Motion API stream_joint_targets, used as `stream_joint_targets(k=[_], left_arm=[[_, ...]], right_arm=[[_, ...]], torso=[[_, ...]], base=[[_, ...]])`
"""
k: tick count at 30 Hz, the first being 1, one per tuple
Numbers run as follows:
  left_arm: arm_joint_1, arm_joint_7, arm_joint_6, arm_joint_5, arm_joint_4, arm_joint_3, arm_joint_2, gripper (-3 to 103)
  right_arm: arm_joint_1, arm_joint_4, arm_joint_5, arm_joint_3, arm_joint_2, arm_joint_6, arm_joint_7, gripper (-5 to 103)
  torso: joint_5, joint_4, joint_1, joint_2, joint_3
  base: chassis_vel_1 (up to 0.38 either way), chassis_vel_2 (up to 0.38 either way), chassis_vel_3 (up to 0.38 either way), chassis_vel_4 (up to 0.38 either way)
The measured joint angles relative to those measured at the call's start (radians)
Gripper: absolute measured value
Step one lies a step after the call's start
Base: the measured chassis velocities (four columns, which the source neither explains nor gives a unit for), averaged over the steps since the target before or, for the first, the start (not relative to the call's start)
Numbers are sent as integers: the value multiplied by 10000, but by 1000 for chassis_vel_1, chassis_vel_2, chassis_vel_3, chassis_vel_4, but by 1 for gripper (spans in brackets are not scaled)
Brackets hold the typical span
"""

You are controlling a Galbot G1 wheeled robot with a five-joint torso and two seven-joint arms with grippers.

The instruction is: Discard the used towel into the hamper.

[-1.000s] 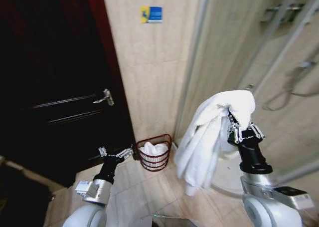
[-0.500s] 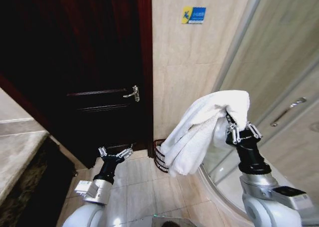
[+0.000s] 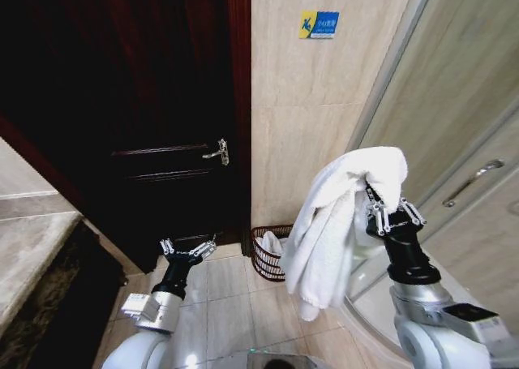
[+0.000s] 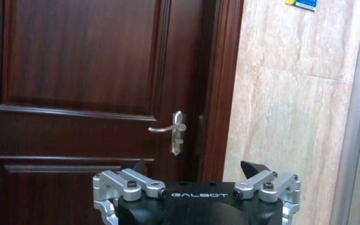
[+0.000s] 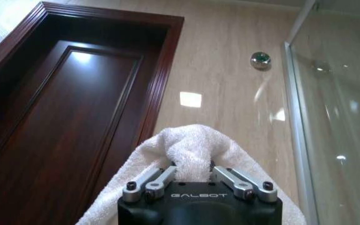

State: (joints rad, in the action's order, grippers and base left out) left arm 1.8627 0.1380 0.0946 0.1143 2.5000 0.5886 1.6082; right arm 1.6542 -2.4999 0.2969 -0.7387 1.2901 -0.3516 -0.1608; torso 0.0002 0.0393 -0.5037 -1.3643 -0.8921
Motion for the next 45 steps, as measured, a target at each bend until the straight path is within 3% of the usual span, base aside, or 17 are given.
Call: stream_joint_targets(k=[13,45], left_arm=[[0,0,0,0,0,1,-1,100],[0,0,0,0,0,3,-1,100]], right_arm=[[-69,-1,408,52,42,-66,-79,14],[-217,-1,312,29,6,-532,89,14]], torso=[[2,1,0,0,0],[-2,5,0,0,0]], base=[[54,49,-53,-52],[64,68,76,73]])
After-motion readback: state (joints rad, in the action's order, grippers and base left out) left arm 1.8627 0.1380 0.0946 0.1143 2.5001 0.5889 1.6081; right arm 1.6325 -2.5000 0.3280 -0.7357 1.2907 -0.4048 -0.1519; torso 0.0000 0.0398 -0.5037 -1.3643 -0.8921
